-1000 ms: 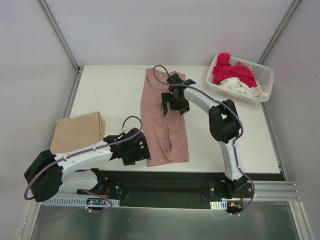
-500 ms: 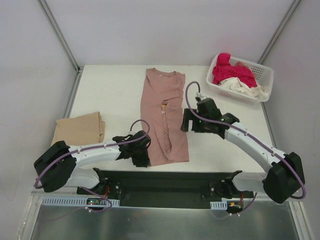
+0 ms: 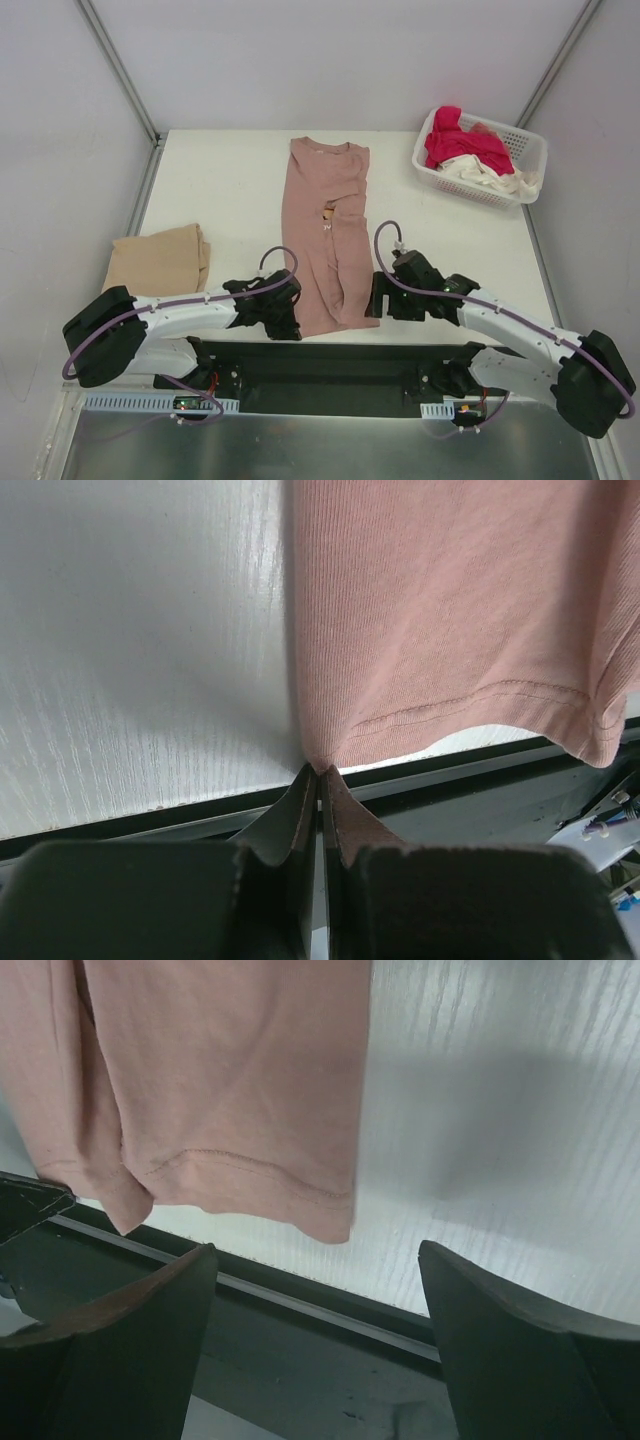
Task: Fold and stack the t-shirts
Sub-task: Grab the bottom of the folded rectangular tshirt with both arms
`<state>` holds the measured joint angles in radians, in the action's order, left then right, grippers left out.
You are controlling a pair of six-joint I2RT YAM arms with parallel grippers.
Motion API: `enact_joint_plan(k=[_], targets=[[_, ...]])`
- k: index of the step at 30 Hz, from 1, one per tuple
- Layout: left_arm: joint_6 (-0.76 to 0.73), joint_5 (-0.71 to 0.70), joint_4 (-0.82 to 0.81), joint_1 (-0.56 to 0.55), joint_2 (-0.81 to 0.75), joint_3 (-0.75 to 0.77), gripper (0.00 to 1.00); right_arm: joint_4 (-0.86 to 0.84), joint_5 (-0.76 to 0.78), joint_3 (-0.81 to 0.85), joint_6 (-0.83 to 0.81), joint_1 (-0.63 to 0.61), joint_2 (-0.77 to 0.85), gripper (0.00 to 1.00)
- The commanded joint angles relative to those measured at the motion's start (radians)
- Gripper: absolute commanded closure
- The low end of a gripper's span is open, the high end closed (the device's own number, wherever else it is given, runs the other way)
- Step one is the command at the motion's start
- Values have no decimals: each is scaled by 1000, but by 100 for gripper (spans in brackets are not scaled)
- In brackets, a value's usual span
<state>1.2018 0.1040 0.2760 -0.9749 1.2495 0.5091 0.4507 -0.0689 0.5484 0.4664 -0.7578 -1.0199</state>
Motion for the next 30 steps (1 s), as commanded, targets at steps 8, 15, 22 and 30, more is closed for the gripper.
enact_joint_plan(k=[8, 15, 22, 30], targets=[[16, -40, 46, -27, -21, -18, 100, -43, 34, 13, 99, -60, -173, 33], [19, -41, 49, -38, -38, -32, 100, -90, 58, -25, 138, -87, -229, 77], [74, -1, 49, -108, -140, -99, 100, -28, 56, -74, 239, -244, -85, 99], [113, 2, 55, -169, -235, -115, 100, 48, 121, -96, 341, -379, 83, 99]])
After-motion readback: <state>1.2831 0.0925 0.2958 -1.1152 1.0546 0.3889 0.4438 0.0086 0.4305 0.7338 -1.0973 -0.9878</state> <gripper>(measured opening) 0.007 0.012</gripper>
